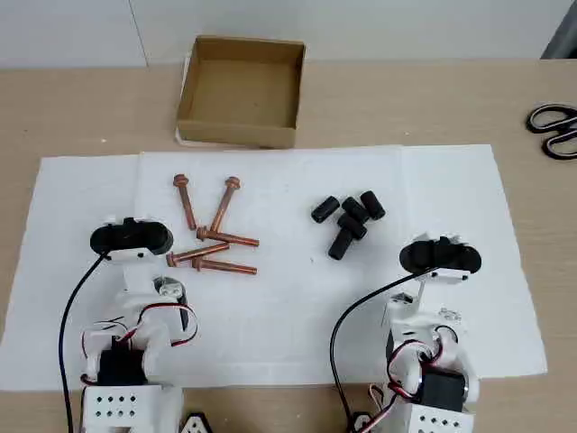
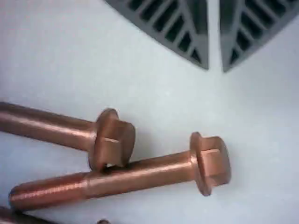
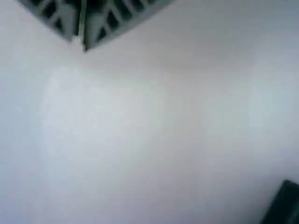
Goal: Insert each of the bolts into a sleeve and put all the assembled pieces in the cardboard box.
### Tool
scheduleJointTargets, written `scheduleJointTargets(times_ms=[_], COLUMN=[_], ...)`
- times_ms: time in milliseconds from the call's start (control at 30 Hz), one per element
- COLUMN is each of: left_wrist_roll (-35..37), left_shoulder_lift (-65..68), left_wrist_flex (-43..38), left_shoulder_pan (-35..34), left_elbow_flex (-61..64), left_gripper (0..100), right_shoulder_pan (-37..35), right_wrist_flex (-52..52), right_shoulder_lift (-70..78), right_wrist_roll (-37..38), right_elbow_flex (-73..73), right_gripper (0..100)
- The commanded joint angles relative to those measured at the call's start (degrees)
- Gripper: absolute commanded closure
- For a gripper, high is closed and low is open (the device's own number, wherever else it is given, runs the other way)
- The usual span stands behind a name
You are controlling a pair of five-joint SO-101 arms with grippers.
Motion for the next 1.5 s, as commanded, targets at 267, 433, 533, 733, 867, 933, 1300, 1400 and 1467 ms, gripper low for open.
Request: scheduleJointTargets(times_ms=[267,433,533,733,867,933,1300,1400,1467], left_wrist_roll=[0.0,0.0,0.0,0.0,0.0,0.0,-0.3,-0.3,-0.3], left_shoulder_lift=[-0.6,-0.6,-0.6,-0.6,-0.6,-0.6,-0.6,-0.6,-0.6], left_wrist_flex=[-0.8,-0.8,-0.8,-0.8,-0.8,-0.8,-1.1,-1.1,-1.1], left_shoulder_pan=[-0.2,-0.2,-0.2,-0.2,-0.2,-0.2,3.3,3.3,3.3], left_elbow_flex=[-0.3,-0.3,-0.3,-0.3,-0.3,-0.3,-0.3,-0.3,-0.3], left_gripper=[99,99,99,99,99,99,99,99,99], right_shoulder_pan=[0.3,0.1,0.0,0.0,0.0,0.0,0.0,-0.3,-1.3], right_wrist_flex=[-1.0,-1.0,-1.0,-1.1,-1.2,-1.9,-2.2,-2.3,-2.3], right_shoulder_lift=[-0.5,-0.5,-0.5,-0.5,-0.5,-0.5,-0.5,-0.5,-0.5], right_wrist_roll=[-0.4,-0.3,-0.3,-0.2,-0.2,-0.4,-0.4,-0.4,-0.4], right_elbow_flex=[0.0,0.0,0.0,0.0,0.0,0.2,0.3,0.3,0.3], right_gripper=[99.4,99.4,99.2,99.4,99.2,99.4,99.5,99.5,99.5])
